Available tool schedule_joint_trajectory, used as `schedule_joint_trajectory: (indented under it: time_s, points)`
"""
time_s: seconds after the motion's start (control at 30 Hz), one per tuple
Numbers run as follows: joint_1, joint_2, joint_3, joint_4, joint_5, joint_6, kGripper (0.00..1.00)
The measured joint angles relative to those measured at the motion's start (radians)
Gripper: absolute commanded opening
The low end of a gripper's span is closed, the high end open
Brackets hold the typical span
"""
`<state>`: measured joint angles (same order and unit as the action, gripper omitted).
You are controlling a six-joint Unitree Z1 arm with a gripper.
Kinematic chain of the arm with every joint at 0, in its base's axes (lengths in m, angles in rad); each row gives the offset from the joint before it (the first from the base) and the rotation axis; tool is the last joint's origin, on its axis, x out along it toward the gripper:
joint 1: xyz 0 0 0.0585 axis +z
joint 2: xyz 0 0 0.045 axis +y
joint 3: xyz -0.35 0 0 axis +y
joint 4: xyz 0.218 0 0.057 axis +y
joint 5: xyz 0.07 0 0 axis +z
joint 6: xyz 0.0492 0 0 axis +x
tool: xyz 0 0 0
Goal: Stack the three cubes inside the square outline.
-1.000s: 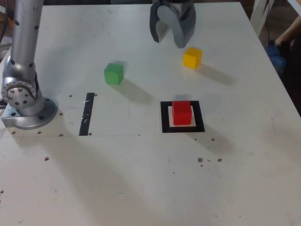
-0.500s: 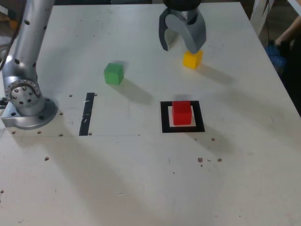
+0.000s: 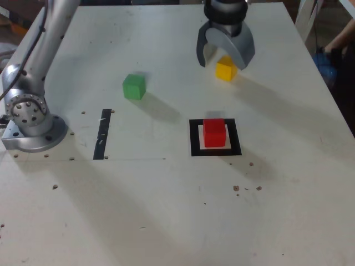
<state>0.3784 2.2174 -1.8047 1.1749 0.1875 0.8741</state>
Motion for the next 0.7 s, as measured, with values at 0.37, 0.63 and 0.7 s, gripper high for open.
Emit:
schedule_joint_trajectory:
  time_s: [0.37, 0.63, 0.7]
  points:
    - [-0.001, 0.025, -0.015, 0.014, 0.021, 0.000, 0.62]
    - [-0.001, 0.059, -0.042, 0.032, 0.025, 0.006, 0.59]
    - [-0.001, 0.069, -0.051, 0.033, 0.025, 0.008, 0.55]
